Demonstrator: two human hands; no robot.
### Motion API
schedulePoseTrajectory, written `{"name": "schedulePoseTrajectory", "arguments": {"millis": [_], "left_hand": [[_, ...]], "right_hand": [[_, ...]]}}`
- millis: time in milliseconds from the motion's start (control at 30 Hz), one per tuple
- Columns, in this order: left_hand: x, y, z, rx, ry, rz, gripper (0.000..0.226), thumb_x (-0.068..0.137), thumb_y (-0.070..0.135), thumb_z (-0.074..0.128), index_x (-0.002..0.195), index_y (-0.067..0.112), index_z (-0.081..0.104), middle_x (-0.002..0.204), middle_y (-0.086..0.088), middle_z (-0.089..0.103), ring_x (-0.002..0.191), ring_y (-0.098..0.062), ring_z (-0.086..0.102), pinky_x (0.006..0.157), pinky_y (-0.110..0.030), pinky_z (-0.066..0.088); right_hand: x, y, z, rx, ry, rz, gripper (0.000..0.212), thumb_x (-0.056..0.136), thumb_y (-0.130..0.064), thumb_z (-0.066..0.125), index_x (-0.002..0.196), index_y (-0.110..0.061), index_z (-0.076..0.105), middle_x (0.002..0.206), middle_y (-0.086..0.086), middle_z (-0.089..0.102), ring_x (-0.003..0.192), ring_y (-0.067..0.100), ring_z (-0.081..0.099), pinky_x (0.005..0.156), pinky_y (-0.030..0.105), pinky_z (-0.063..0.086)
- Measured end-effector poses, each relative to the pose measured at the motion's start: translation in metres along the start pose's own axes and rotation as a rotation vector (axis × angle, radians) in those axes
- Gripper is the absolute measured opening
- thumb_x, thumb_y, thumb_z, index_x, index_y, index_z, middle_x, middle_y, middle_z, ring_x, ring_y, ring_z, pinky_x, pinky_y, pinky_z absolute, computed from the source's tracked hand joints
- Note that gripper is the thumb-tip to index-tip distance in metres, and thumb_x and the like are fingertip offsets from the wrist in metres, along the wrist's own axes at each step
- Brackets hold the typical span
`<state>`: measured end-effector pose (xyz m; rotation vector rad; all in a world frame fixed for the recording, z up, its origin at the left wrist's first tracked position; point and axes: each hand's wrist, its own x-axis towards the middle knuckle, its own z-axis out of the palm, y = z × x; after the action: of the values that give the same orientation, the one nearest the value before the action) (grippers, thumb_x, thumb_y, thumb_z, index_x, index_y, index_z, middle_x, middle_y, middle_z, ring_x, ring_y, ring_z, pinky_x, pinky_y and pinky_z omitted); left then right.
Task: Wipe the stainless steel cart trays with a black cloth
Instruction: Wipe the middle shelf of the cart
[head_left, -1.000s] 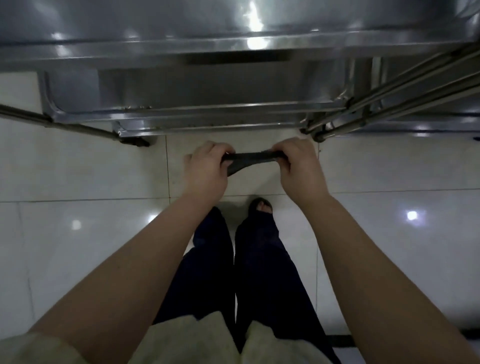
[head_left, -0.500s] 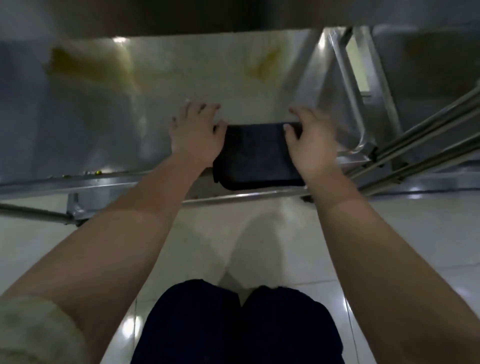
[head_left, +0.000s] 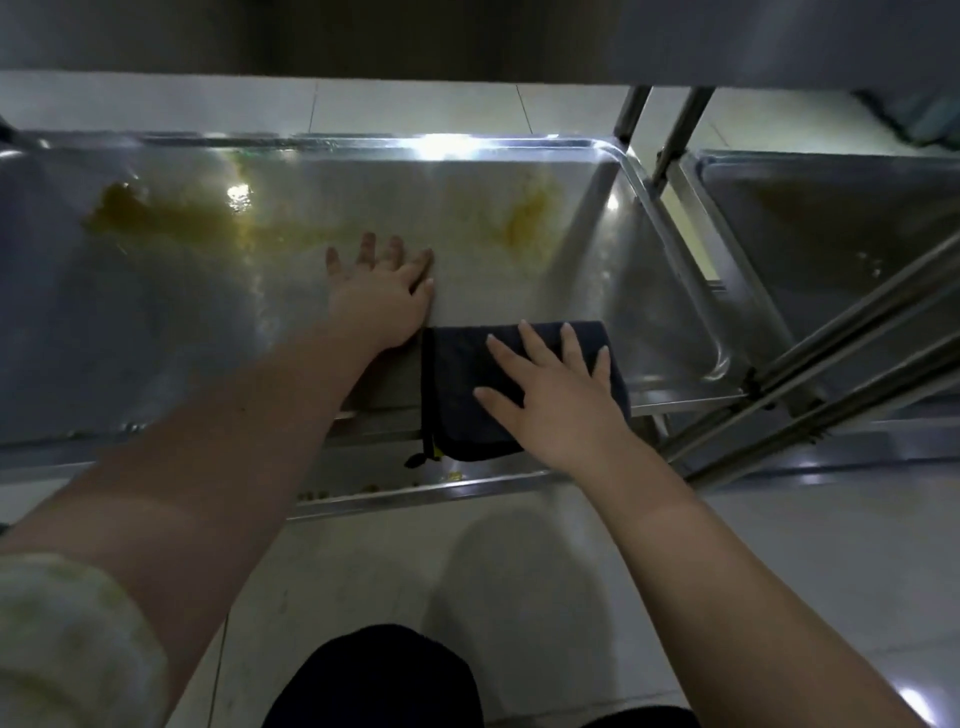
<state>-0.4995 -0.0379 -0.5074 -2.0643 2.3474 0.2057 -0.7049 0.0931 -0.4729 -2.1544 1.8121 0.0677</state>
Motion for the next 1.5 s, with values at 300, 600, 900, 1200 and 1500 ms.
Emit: {"name": "schedulePoseTrajectory", "arguments": {"millis": [300, 600, 900, 1200, 1500], "left_hand": [[0.008, -0.025, -0.001, -0.018, 0.031, -0.017, 0.054, 0.101, 0.056, 0.014, 0.153, 0.047, 0.003, 0.165, 0.011, -0.003, 0.151, -0.021, -0.007, 0.116, -0.060, -0.004], [0.003, -0.026, 0.004, -0.040, 0.046, -0.029, 0.053, 0.101, 0.057, 0.014, 0.153, 0.048, 0.008, 0.165, 0.011, 0.001, 0.151, -0.024, 0.001, 0.116, -0.061, -0.002], [-0.003, -0.020, -0.004, -0.050, 0.015, -0.050, 0.053, 0.102, 0.055, 0.016, 0.154, 0.046, 0.008, 0.165, 0.010, 0.000, 0.151, -0.024, 0.000, 0.117, -0.060, -0.003], [-0.003, -0.017, -0.004, -0.056, 0.015, -0.063, 0.053, 0.101, 0.056, 0.017, 0.153, 0.048, 0.008, 0.165, 0.010, 0.000, 0.151, -0.024, 0.000, 0.116, -0.061, -0.003], [0.000, -0.026, 0.000, -0.062, 0.022, -0.044, 0.052, 0.101, 0.056, 0.018, 0.152, 0.051, 0.010, 0.165, 0.011, 0.002, 0.151, -0.023, 0.001, 0.115, -0.061, -0.002]], "right_hand": [[0.078, 0.030, -0.011, -0.068, -0.098, 0.009, 0.065, 0.091, -0.075, 0.018, 0.147, -0.056, -0.009, 0.159, -0.017, -0.022, 0.146, 0.033, -0.024, 0.113, 0.058, -0.018], [0.122, 0.033, -0.015, -0.113, 0.082, 0.036, 0.064, 0.089, -0.077, 0.010, 0.148, -0.057, -0.006, 0.163, -0.012, -0.011, 0.147, 0.041, -0.014, 0.111, 0.065, -0.015], [0.067, 0.039, 0.001, -0.082, 0.024, -0.208, 0.065, 0.078, -0.087, 0.007, 0.138, -0.069, -0.012, 0.160, -0.021, -0.015, 0.147, 0.032, -0.019, 0.111, 0.059, -0.021], [0.057, 0.114, -0.018, -0.059, 0.080, 0.231, 0.059, 0.089, -0.077, 0.017, 0.142, -0.065, -0.005, 0.162, -0.019, -0.011, 0.147, 0.034, -0.019, 0.109, 0.068, -0.015], [0.058, 0.025, 0.005, -0.059, 0.060, -0.222, 0.061, 0.086, -0.080, 0.020, 0.142, -0.066, 0.002, 0.160, -0.025, -0.005, 0.148, 0.031, -0.017, 0.110, 0.063, -0.020]]}}
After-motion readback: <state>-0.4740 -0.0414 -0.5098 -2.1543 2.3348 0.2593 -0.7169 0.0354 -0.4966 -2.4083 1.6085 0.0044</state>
